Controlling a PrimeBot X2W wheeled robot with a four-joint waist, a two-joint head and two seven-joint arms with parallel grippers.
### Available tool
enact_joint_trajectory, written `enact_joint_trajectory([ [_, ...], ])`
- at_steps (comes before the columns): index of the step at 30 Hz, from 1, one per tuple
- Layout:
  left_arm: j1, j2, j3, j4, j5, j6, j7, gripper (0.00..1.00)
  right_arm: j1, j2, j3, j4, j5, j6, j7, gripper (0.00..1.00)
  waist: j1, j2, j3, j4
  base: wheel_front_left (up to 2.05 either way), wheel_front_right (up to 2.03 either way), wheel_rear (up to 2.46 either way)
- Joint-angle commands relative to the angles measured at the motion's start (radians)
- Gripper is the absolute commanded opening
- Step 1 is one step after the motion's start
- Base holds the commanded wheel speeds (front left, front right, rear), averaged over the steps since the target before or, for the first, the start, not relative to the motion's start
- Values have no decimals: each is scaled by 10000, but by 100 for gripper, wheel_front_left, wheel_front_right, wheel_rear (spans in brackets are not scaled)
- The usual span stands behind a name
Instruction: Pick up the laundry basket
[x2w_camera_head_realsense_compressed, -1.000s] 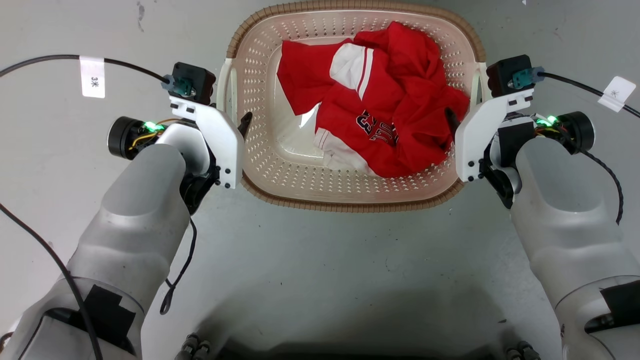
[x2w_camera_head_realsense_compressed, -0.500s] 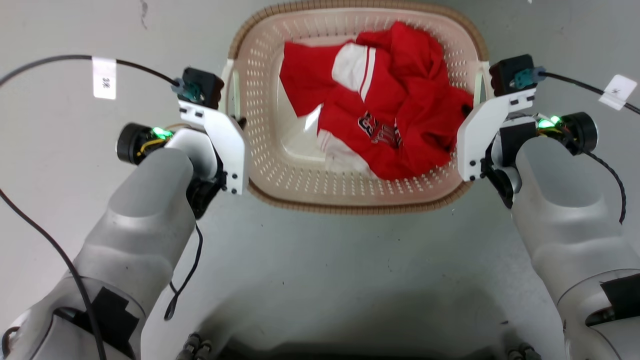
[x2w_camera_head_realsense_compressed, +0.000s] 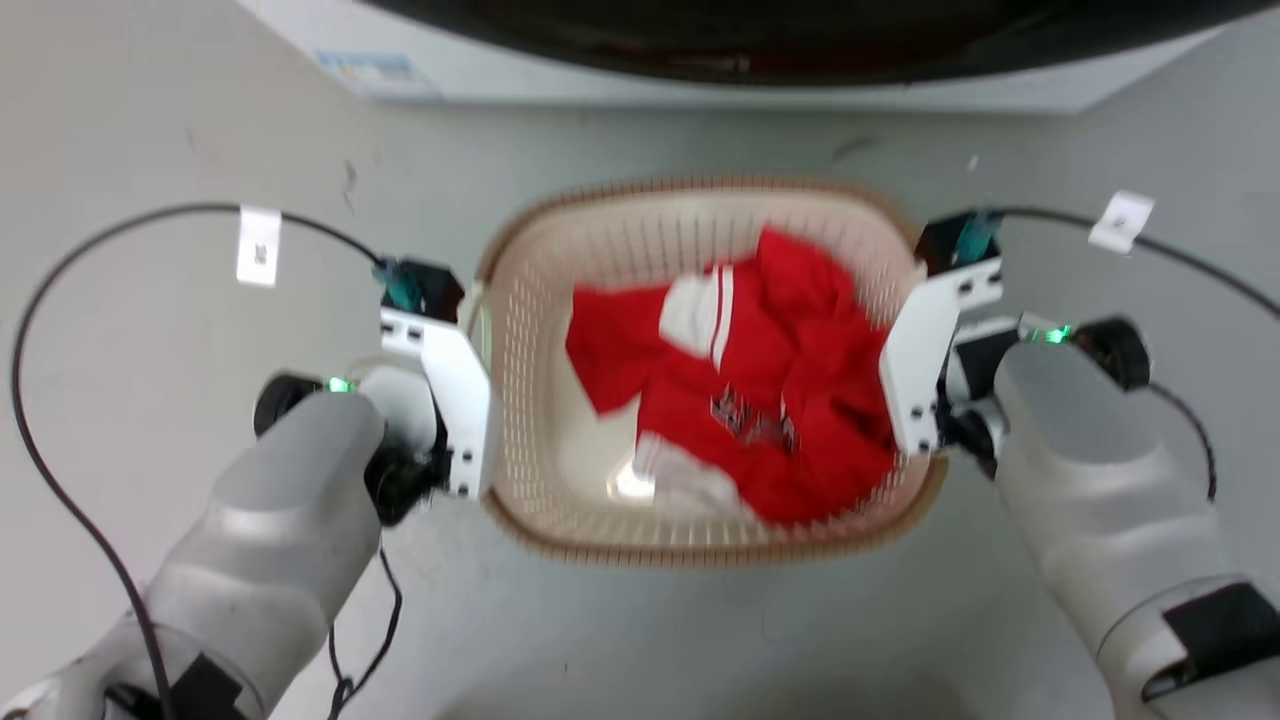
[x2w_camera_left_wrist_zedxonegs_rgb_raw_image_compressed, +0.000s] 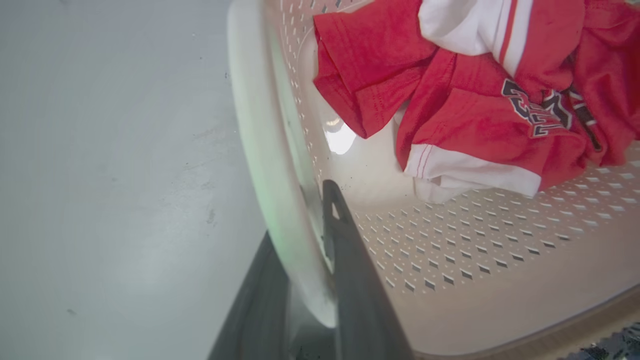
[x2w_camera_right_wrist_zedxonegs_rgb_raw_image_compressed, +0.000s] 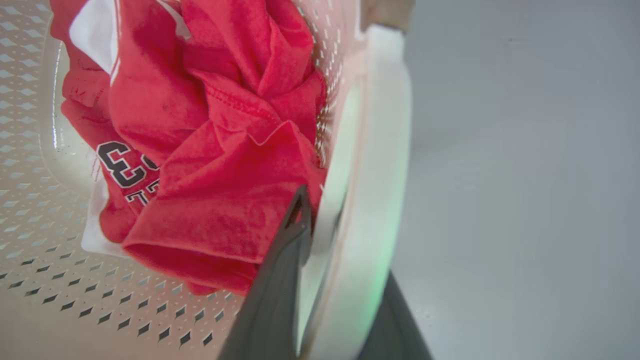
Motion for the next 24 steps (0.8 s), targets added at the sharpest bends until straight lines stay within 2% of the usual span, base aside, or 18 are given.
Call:
enact_joint_trajectory([
  [1, 253, 207, -215, -149, -264, -36, 292, 0, 322, -20, 359, -55, 280, 28, 452, 0, 0, 0, -1265, -125, 0, 0, 0],
  [11, 931, 978, -1056, -446, -1236, -20, 1396, 0, 1367, -57, 1755, -643, 1727, 28, 2189, 0, 0, 0, -3362, -488, 0, 0, 0],
  [24, 1708, 1223, -1668, -495, -2026, -19, 2385, 0, 2309, -68, 2771, -1022, 2865, 32, 3059, 0, 0, 0, -5184, -830, 0, 0, 0],
])
